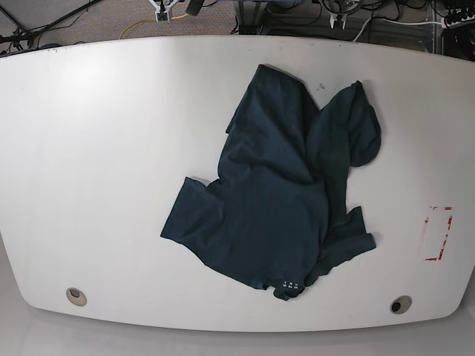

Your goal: Fold the T-shirt properly

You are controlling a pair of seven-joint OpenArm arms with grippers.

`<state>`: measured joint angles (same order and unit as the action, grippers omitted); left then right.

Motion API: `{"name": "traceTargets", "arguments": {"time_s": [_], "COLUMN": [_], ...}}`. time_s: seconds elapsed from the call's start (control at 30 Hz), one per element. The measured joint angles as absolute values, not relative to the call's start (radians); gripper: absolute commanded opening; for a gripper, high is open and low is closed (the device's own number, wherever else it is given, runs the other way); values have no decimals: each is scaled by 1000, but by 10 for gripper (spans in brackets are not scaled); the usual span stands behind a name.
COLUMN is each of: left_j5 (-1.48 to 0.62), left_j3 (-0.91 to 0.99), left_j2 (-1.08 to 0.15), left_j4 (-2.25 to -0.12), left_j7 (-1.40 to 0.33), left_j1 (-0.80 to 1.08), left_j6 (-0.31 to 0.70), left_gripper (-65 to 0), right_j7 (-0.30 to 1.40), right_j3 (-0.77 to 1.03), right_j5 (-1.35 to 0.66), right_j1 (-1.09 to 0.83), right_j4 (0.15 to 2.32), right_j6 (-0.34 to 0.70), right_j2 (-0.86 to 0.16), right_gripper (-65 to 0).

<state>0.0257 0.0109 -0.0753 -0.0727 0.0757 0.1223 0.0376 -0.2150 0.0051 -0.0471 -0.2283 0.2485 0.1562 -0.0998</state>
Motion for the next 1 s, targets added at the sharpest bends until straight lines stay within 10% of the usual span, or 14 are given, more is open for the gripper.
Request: {"name": "traceTargets", "arguments": {"time_s": [1.0], "left_j5": [22], "left_j3": [12], "left_j2": [-77], "left_j4": [-215], "left_j7": [255], "left_j1": [294], "left_j6": [41], "left_gripper": [-324], "right_j7": [-266], "right_j3": [3], "right_j5": [-48], "right_j1": [-416], "right_j4": [504], "right_j6": [155], "right_j2": [-100], "right_gripper": [-476]}}
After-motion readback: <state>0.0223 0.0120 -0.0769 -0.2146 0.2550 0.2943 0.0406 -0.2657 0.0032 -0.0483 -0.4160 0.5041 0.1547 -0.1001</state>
